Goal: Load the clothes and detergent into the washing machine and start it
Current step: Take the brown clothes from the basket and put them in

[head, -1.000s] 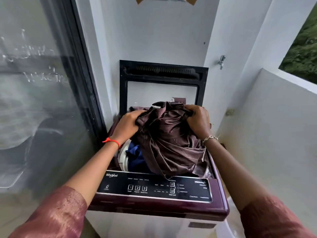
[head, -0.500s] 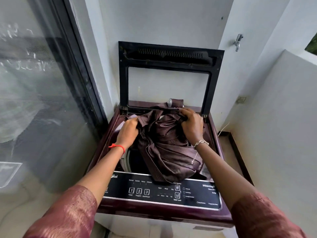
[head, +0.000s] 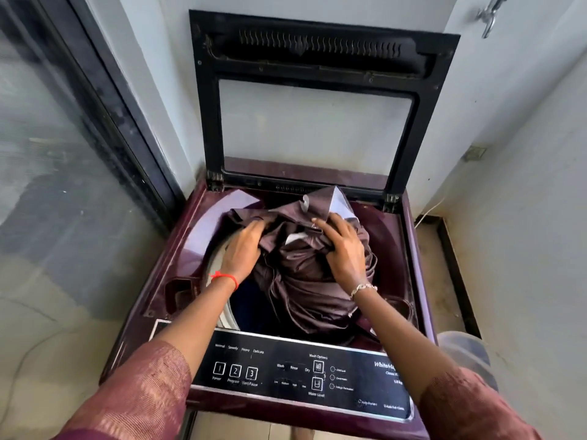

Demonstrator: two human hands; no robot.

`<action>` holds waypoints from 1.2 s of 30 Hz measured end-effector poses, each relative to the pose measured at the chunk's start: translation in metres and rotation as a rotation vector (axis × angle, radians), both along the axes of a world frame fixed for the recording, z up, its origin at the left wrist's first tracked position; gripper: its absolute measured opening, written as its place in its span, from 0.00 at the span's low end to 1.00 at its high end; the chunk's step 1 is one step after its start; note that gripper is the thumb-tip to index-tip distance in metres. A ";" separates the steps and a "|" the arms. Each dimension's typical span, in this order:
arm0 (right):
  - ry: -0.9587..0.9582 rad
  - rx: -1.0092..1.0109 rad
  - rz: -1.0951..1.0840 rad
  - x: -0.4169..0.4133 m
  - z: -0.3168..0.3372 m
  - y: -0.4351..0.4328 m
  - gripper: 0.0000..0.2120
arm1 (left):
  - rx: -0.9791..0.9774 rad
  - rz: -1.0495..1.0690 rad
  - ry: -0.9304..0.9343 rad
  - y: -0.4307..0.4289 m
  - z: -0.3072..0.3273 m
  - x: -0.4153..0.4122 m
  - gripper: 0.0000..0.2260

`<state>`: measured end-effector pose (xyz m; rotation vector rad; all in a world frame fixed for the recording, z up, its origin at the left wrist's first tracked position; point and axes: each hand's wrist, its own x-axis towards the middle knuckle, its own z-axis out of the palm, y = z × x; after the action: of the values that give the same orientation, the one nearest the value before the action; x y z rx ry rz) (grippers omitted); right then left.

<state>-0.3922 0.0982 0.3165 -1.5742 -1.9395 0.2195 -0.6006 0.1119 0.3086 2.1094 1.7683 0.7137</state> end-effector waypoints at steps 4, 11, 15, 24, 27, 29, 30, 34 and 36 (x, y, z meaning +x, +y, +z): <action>-0.202 -0.347 0.089 0.008 -0.035 -0.011 0.37 | -0.236 -0.115 0.144 -0.002 -0.031 0.005 0.17; -0.416 -0.760 0.253 0.005 -0.077 -0.022 0.41 | -0.899 -0.175 0.308 -0.025 -0.070 0.009 0.44; -0.552 -0.894 0.321 0.003 -0.087 -0.016 0.42 | -1.083 -0.143 0.391 -0.019 -0.083 0.010 0.53; -0.630 -1.053 0.336 -0.005 -0.113 -0.002 0.43 | -1.229 -0.167 0.478 -0.008 -0.109 0.013 0.49; -0.644 -1.051 0.321 -0.010 -0.120 -0.001 0.43 | -1.207 -0.157 0.535 -0.007 -0.111 0.013 0.48; -0.648 -1.052 0.321 -0.012 -0.122 0.001 0.42 | -1.203 -0.167 0.550 -0.006 -0.108 0.014 0.49; -0.651 -1.049 0.323 -0.013 -0.122 0.002 0.42 | -1.199 -0.173 0.539 -0.006 -0.107 0.013 0.50; -0.641 -1.043 0.313 -0.013 -0.121 0.001 0.43 | -1.149 -0.198 0.489 -0.007 -0.102 0.009 0.53; -0.638 -1.036 0.307 -0.013 -0.119 -0.001 0.43 | -1.089 -0.224 0.459 -0.006 -0.100 0.007 0.53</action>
<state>-0.4057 0.0976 0.1978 -2.1163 -2.8038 1.1106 -0.5935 0.1062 0.2090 1.6437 1.4953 -0.7226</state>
